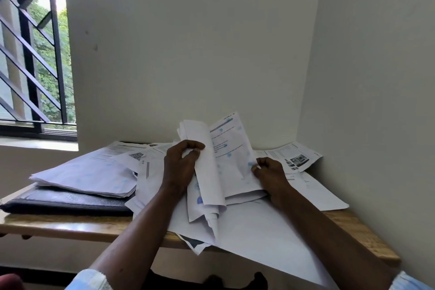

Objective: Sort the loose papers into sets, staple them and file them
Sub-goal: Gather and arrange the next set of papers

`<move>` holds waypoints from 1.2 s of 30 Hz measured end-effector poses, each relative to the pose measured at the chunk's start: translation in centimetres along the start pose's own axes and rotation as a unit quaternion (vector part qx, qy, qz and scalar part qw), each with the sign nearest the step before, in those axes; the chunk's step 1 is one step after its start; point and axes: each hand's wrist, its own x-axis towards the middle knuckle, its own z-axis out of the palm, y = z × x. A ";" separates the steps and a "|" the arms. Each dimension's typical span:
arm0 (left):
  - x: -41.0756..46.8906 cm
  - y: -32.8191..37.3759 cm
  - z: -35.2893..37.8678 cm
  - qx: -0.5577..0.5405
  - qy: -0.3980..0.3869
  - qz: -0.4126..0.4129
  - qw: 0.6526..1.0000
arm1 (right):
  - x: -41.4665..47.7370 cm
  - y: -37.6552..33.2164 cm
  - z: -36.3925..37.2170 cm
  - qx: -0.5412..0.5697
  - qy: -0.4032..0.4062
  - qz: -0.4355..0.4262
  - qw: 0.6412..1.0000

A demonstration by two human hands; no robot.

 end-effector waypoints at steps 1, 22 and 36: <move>0.0 0.0 0.0 0.003 -0.001 -0.002 1.000 | -0.2 -0.1 0.1 -0.004 0.000 -0.014 1.000; 0.5 -1.4 -0.5 0.041 -0.050 -0.191 0.979 | -2.0 -1.3 1.2 -0.322 0.065 -0.162 0.930; -1.1 1.6 2.8 -0.034 -0.179 -0.223 0.958 | 0.2 -5.2 3.2 -0.085 -0.259 0.163 0.948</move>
